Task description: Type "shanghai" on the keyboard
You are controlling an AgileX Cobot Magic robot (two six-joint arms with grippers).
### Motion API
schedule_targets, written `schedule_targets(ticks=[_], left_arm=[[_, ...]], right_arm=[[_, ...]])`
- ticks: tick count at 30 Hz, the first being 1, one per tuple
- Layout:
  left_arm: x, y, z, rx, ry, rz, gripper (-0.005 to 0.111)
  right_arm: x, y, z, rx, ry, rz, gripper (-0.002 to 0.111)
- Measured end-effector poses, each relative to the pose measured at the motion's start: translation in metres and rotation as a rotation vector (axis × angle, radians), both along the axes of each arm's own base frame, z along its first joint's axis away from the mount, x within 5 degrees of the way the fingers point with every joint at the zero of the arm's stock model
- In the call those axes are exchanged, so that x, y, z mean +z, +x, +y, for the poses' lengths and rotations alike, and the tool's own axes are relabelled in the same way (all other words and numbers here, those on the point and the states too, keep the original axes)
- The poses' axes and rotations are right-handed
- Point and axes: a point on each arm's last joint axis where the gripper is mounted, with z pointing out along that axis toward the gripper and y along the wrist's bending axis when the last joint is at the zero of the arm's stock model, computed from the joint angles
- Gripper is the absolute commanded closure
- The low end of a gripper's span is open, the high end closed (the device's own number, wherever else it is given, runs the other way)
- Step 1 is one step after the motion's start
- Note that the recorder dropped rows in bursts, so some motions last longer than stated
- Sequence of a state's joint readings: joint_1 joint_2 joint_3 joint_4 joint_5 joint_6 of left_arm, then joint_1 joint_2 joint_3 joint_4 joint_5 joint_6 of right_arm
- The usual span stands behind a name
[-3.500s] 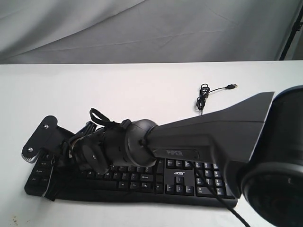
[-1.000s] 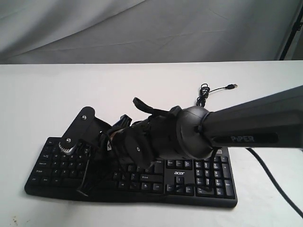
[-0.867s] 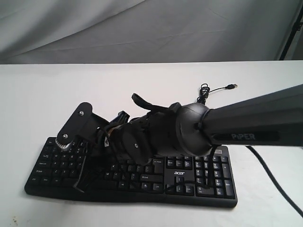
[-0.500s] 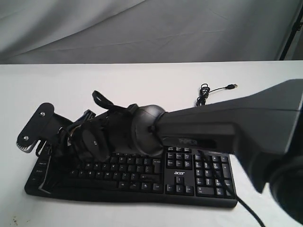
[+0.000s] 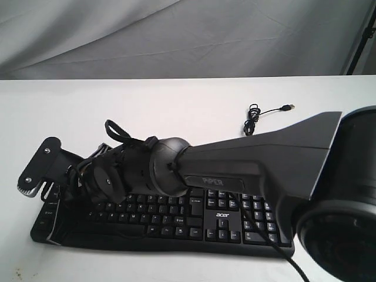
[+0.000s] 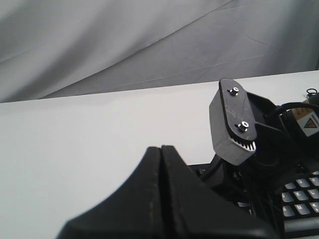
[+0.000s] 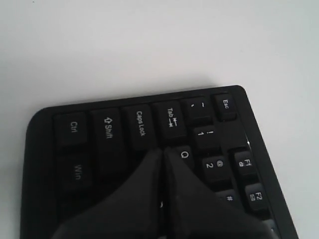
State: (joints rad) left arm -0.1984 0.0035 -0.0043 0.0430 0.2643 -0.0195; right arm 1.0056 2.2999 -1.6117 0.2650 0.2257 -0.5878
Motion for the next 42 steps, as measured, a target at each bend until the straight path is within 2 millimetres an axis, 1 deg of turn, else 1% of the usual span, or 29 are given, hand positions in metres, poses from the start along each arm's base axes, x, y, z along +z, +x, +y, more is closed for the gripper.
schedule_targets(ticks=[5,11,18,31,33,35,37,39,41,42], left_arm=[[0.0,0.0,0.0,0.0,0.0,0.0,0.107],[0.0,0.0,0.0,0.0,0.0,0.0,0.107],[0.0,0.0,0.0,0.0,0.0,0.0,0.107],[0.0,0.0,0.0,0.0,0.0,0.0,0.107],[0.0,0.0,0.0,0.0,0.0,0.0,0.107],[0.0,0.0,0.0,0.0,0.0,0.0,0.107],[0.0,0.0,0.0,0.0,0.0,0.0,0.107],[0.0,0.0,0.0,0.0,0.0,0.0,0.107],[0.0,0.0,0.0,0.0,0.0,0.0,0.107],[0.0,0.0,0.0,0.0,0.0,0.0,0.107]], right_arm=[[-0.001,-0.004,0.003,0.014,-0.001,-0.006,0.108],[0.0,-0.004,0.003,0.016,0.002,-0.012,0.108],[-0.012,-0.003,0.004,0.014,-0.006,-0.012,0.108],[-0.011,-0.002,0.005,0.012,0.005,-0.023,0.108],[-0.003,-0.002,0.004,0.024,0.013,-0.046,0.108],[0.017,-0.004,-0.003,0.026,0.03,-0.071,0.108],[0.033,-0.006,-0.02,0.007,0.045,-0.085,0.108],[0.036,-0.011,-0.046,-0.027,0.03,-0.069,0.108],[0.03,-0.021,-0.071,-0.066,0.01,-0.033,0.108],[0.028,-0.026,-0.078,-0.077,0.006,-0.024,0.108]])
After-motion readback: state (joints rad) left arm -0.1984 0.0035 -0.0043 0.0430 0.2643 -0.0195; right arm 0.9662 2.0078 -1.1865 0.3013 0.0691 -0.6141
